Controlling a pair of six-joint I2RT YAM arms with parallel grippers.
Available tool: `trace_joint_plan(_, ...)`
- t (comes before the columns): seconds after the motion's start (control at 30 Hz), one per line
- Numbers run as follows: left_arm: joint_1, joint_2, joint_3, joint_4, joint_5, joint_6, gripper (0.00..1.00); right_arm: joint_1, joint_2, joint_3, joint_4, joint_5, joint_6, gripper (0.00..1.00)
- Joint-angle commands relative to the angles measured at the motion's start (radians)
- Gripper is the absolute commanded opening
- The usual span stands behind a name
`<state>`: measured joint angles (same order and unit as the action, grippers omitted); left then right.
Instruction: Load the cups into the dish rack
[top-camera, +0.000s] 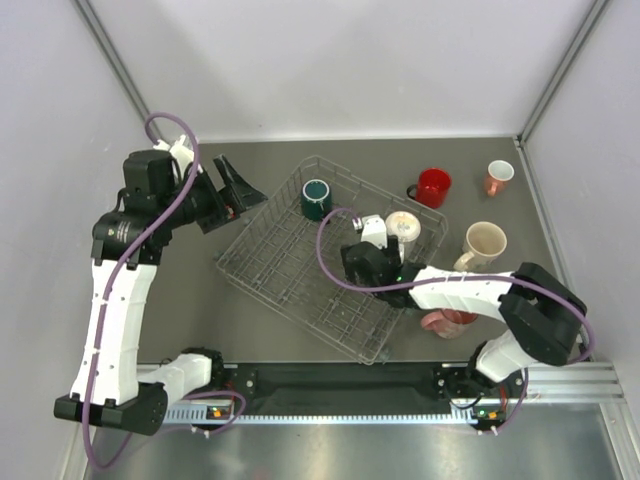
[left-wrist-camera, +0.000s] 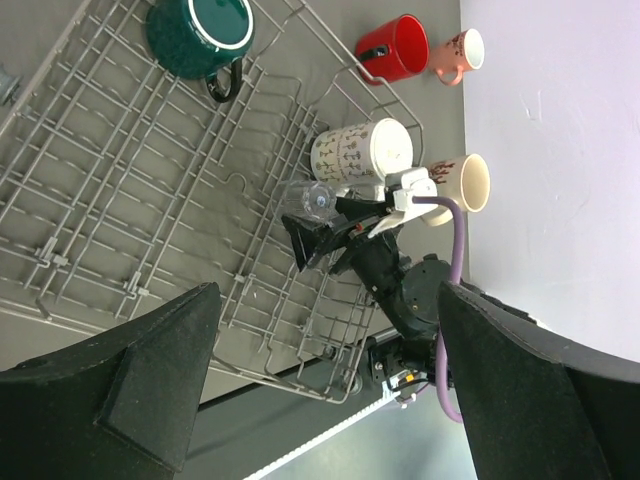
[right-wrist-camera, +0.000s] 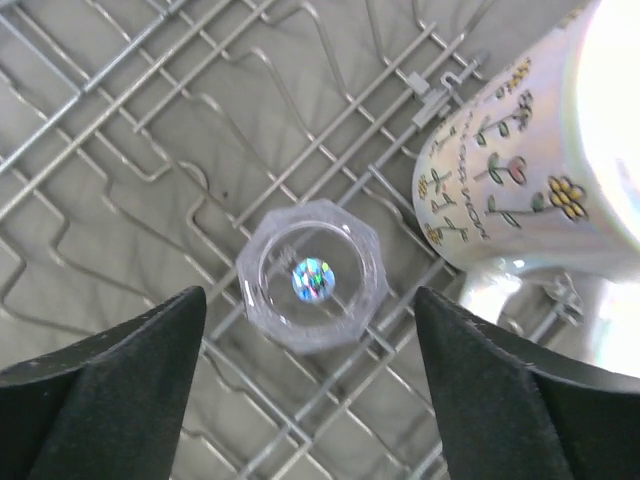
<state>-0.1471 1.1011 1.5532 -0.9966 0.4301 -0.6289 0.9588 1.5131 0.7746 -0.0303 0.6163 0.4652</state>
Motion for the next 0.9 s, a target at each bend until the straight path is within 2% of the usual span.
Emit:
trace_joint_plan(0.0,-0.002,-0.020,-0.004,0.023,0.024,0.003,0.94,0.031,-0.083,0.075,-0.052,0.002,-0.005,0.86)
trace_joint_plan(0.17,-0.002,-0.017,-0.002,0.023,0.024,0.006,0.94,0.058,-0.188,0.192,-0.173,0.043,-0.059,0.86)
trace_joint_plan(0.27,-0.002,-0.009,-0.005,0.027,0.033,0.008,0.94,0.023,-0.209,0.287,-0.270,0.054,-0.098,0.84)
trace_joint_plan(0.37,-0.002,-0.003,-0.008,0.027,0.038,0.009,0.95,-0.069,-0.179,0.419,-0.435,0.021,-0.077,0.82)
trace_joint_plan(0.5,-0.002,0.005,-0.013,0.019,0.044,0.011,0.95,-0.254,-0.179,0.532,-0.546,-0.046,-0.040,0.78)
trace_joint_plan(0.7,-0.002,0.023,0.002,-0.019,0.032,0.026,0.95,-0.504,-0.148,0.658,-0.588,-0.081,-0.042,0.75)
trace_joint_plan(0.87,-0.002,0.039,0.034,-0.082,0.013,0.057,0.94,-0.701,-0.016,0.781,-0.674,-0.139,0.111,0.68)
